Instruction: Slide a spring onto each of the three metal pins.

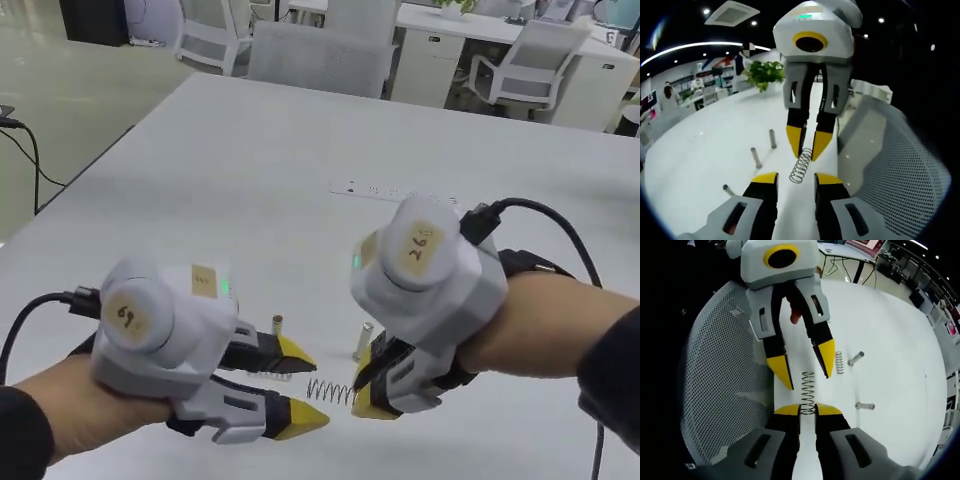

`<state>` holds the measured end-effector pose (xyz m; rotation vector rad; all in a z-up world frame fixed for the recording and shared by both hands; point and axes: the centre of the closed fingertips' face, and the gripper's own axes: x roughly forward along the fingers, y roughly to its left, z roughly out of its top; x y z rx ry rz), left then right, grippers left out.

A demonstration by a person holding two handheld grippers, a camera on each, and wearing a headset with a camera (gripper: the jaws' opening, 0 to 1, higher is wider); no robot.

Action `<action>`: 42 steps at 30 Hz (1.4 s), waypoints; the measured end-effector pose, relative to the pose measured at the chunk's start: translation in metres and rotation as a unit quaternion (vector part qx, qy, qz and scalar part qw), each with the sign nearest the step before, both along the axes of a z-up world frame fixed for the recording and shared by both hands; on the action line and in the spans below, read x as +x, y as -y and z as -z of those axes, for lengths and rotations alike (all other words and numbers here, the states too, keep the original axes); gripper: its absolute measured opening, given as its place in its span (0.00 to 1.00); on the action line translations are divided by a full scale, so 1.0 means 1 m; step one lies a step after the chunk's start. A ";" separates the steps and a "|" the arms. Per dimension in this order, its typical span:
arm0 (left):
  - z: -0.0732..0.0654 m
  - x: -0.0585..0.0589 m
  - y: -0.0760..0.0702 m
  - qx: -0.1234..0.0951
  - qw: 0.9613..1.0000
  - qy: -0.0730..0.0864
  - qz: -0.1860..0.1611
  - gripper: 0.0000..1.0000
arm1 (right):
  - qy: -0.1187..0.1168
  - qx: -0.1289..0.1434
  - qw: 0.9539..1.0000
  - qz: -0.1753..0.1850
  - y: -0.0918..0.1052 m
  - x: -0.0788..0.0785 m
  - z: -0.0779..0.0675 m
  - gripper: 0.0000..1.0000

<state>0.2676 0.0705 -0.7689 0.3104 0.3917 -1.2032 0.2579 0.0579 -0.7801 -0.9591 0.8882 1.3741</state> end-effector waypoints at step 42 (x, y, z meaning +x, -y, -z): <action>-0.002 -0.014 0.008 0.000 0.999 0.013 0.044 0.03 | -0.004 -0.016 1.000 -0.016 0.003 -0.008 0.012 0.10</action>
